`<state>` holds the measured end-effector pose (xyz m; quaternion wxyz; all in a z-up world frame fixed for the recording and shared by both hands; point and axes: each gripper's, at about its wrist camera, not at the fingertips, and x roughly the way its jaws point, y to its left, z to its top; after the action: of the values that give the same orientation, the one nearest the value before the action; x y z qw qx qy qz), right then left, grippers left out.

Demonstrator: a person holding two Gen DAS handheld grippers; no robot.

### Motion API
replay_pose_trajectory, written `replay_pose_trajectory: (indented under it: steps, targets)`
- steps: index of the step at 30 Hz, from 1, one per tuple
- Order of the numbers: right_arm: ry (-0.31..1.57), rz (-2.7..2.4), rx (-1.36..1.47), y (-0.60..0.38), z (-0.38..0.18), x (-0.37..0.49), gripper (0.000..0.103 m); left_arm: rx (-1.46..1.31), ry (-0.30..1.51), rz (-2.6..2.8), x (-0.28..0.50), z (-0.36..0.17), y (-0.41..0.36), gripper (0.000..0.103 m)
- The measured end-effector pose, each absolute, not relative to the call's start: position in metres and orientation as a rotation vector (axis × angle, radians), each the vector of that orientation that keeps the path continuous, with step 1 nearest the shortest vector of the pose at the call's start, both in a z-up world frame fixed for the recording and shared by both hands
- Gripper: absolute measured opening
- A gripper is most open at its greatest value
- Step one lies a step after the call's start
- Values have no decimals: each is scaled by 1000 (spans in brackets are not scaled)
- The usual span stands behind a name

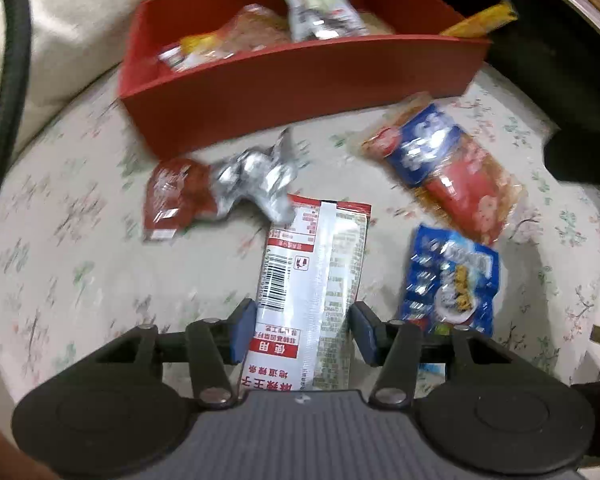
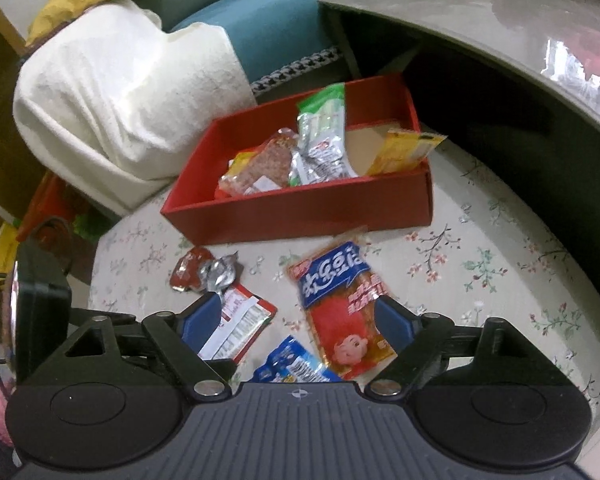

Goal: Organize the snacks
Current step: 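Grasp the white-red strip pack left while the right grasps the blue sausage pack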

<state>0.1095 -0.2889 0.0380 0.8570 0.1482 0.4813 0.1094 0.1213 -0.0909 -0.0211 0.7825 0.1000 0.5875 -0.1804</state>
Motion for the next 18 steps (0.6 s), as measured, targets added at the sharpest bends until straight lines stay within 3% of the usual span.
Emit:
replay_pose_trajectory:
  steps: [18]
  targets:
    - [1214, 90, 226, -228, -27, 66, 91, 180, 1284, -321, 105, -27, -55, 46]
